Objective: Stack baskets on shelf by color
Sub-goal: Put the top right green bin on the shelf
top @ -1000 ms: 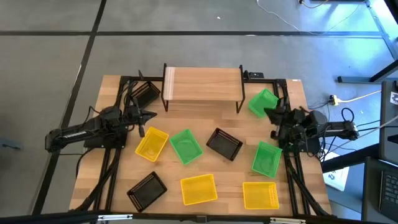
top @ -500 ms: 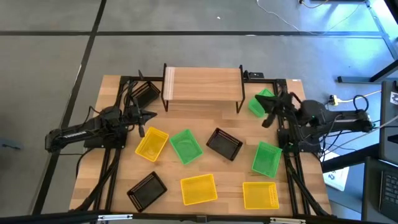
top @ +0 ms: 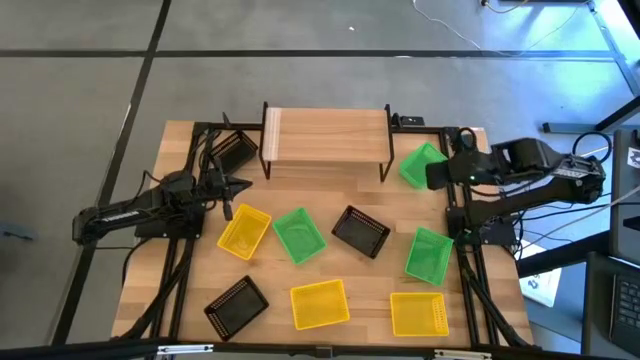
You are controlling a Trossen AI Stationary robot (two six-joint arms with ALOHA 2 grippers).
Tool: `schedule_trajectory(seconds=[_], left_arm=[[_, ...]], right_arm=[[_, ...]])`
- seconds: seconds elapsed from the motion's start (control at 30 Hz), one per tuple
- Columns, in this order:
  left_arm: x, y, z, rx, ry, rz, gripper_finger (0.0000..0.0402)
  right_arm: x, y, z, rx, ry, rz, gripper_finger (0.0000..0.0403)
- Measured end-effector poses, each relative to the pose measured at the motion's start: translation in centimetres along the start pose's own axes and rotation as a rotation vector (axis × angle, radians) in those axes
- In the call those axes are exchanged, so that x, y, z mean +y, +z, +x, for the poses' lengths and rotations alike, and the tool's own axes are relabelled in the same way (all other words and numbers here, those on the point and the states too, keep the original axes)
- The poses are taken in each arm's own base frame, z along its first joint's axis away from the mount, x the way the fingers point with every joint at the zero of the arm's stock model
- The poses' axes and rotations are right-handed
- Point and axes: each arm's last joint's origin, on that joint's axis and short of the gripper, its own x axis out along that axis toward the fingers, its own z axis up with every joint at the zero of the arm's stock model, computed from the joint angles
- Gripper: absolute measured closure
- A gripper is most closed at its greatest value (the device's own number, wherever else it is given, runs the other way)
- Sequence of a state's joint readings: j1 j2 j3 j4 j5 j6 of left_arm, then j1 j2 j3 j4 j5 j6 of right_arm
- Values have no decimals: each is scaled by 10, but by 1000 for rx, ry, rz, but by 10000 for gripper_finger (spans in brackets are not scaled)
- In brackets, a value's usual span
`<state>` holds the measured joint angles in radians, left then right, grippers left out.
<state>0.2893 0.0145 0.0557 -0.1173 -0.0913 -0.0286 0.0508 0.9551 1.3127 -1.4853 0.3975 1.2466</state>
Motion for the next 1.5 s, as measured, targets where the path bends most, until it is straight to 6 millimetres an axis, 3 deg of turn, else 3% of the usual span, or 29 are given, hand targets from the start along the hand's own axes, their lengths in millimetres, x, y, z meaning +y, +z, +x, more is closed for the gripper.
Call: schedule_trajectory(seconds=[0.1, 0.27, 0.4, 0.67, 0.9, 1.1, 1.4, 1.5], left_arm=[[0, 0, 0, -1, 5, -8, 401], [0, 0, 0, -2, 7, -41, 401], [0, 0, 0, -3, 8, -41, 401], [0, 0, 0, -4, 8, -44, 401], [0, 0, 0, -5, 8, -49, 401], [0, 0, 0, -6, 8, -49, 401], [0, 1, 0, -7, 8, -49, 401], [0, 1, 0, -7, 8, -49, 401]], right_arm=[[3, 0, 1, 110, -29, -22, 397], [9, 1, 7, 127, -54, -15, 381], [12, 4, 13, 190, -71, 75, 366], [20, 17, 34, 235, -151, 76, 313], [17, 41, 62, 263, -260, 168, 302], [1, 59, 87, 334, -315, 71, 302], [-18, 46, 151, 460, -80, -206, 302], [-25, 37, 169, 452, -78, -277, 302]])
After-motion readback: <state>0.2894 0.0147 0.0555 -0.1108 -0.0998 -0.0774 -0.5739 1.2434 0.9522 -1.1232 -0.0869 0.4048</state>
